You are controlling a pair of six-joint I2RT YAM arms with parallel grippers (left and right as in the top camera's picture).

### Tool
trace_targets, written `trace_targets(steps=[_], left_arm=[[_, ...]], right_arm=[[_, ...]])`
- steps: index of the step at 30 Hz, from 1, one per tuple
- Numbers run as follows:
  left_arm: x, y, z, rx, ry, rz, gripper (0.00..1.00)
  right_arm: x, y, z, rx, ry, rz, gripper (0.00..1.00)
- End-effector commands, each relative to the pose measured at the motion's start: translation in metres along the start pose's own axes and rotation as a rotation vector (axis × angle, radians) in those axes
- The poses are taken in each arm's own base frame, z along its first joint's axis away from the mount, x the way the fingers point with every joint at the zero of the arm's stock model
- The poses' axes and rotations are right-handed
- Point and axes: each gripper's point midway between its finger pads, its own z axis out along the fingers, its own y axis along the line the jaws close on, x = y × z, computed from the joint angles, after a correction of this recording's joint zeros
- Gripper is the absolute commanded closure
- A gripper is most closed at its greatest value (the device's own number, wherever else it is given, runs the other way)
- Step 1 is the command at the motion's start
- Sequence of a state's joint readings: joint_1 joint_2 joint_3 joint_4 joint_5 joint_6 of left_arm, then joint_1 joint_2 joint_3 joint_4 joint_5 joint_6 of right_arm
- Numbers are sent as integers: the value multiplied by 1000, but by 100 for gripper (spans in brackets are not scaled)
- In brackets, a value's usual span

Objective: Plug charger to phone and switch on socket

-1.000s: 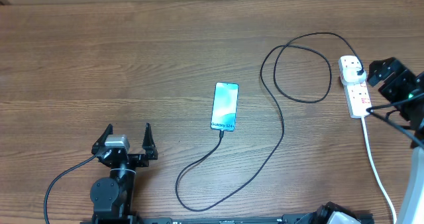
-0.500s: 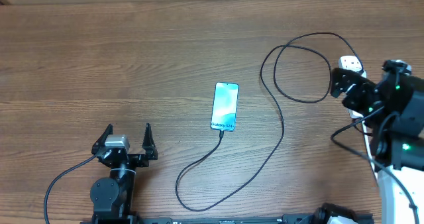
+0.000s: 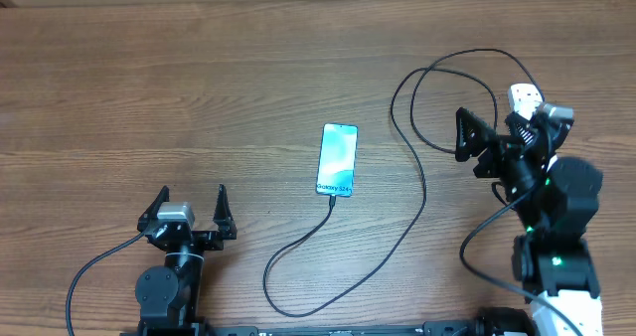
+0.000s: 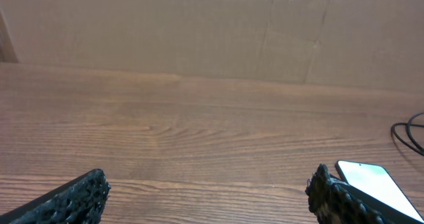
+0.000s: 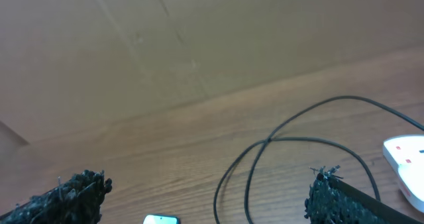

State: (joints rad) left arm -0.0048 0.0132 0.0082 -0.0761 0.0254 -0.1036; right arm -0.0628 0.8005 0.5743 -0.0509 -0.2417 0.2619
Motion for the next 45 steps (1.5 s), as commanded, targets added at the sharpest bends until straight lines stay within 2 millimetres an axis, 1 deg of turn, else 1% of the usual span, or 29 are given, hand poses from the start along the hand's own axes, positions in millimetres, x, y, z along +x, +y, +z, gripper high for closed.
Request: trace_targets(steps=[1,5,13,17,20,26,32,40,45], left_arm=[[0,2,0,-11,-6,14,0],[0,2,0,-11,-6,14,1],[0,2,0,-11,-6,14,0],[0,2,0,-11,-6,14,0],[0,2,0,-11,-6,14,1],[0,2,0,-11,-6,14,1],[0,2,0,-11,-6,14,1],[0,2,0,-11,-6,14,1],[0,2,0,-11,-6,14,1]], right_arm=[[10,2,-8,-1,-55,-20,0],[16,6,-15,-10,-103,-35,0],[21,11,-31,-34,-217,-53,0],[33,9,-36,-47,-235,-56,0],[48,4,-41,-49,-248,-57,0],[63,-1,-47,-58,-270,-60,0],[74,-6,-49,-57,-281,-61,0],[76,-7,-54,-50,-282,-60,0],[83,-10,-54,-39,-253,-57,0]])
